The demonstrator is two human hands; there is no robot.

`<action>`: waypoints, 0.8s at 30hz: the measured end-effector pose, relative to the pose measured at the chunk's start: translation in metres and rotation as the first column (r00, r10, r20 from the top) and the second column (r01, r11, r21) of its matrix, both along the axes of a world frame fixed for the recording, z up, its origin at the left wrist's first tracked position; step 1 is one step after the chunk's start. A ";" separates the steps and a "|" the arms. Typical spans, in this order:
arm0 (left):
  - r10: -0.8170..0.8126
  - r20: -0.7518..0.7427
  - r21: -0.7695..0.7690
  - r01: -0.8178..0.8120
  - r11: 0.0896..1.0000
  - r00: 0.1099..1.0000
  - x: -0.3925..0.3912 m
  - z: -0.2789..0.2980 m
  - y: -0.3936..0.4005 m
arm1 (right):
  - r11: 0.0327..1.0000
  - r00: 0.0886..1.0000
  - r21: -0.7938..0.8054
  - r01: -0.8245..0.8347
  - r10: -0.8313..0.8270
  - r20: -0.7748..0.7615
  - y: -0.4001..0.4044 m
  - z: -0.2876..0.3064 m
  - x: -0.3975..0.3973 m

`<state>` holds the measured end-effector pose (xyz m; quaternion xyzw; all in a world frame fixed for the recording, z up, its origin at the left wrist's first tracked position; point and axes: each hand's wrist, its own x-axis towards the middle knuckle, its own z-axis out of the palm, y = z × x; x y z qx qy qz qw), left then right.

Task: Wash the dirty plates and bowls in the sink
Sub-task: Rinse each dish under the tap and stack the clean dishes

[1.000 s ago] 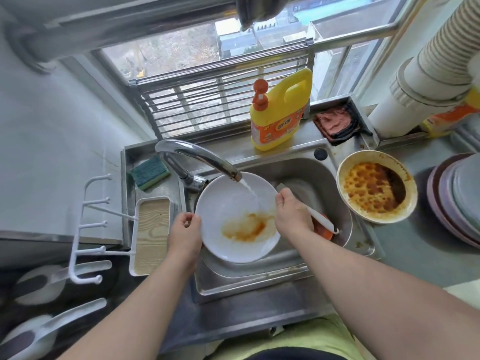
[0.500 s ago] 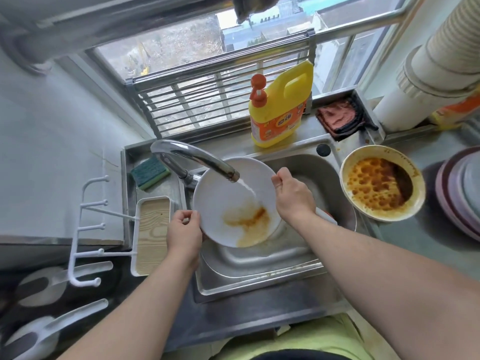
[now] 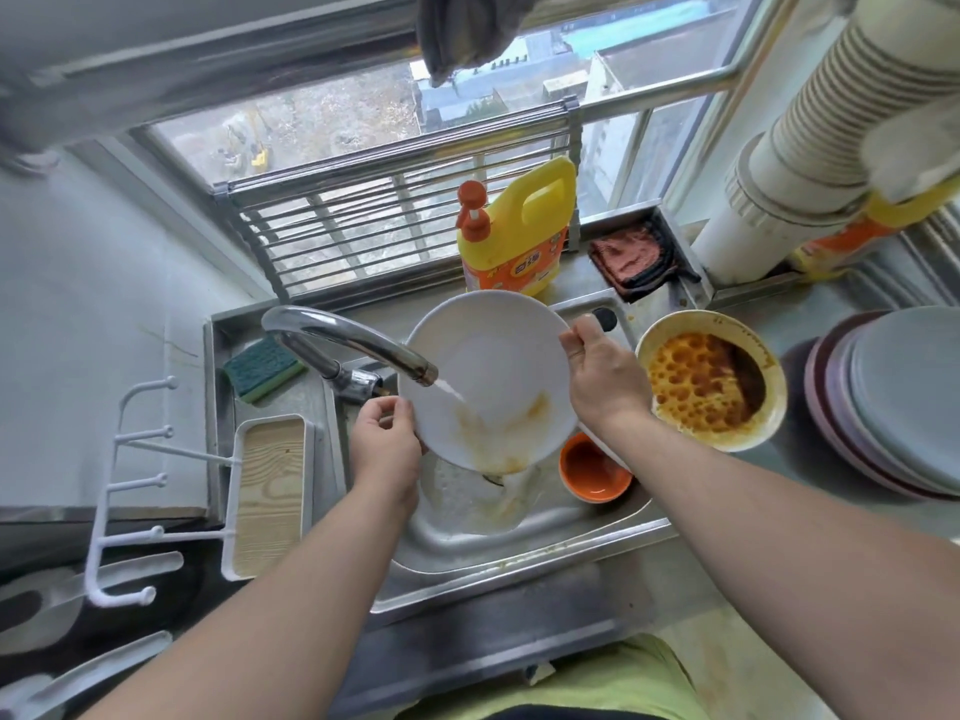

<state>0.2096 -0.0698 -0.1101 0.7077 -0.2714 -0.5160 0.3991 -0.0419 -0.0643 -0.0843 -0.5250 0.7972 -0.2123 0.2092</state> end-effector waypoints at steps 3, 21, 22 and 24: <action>-0.027 -0.066 0.022 0.029 0.999 0.997 -0.014 0.002 -0.002 | 0.999 0.999 -0.007 0.036 -0.037 -0.018 0.005 0.008 -0.015; 0.026 -0.065 -0.053 -0.030 0.998 0.998 0.024 0.023 -0.012 | 0.998 0.992 0.021 0.058 -0.060 0.115 0.002 0.003 0.018; 0.028 -0.048 -0.069 -0.031 0.997 0.998 0.032 0.024 -0.013 | 0.998 0.990 0.033 0.053 -0.057 0.127 0.001 0.002 0.024; 0.037 -0.011 -0.098 -0.038 0.994 0.999 0.045 0.025 -0.014 | 0.998 0.987 0.056 0.031 -0.040 0.154 -0.002 0.000 0.037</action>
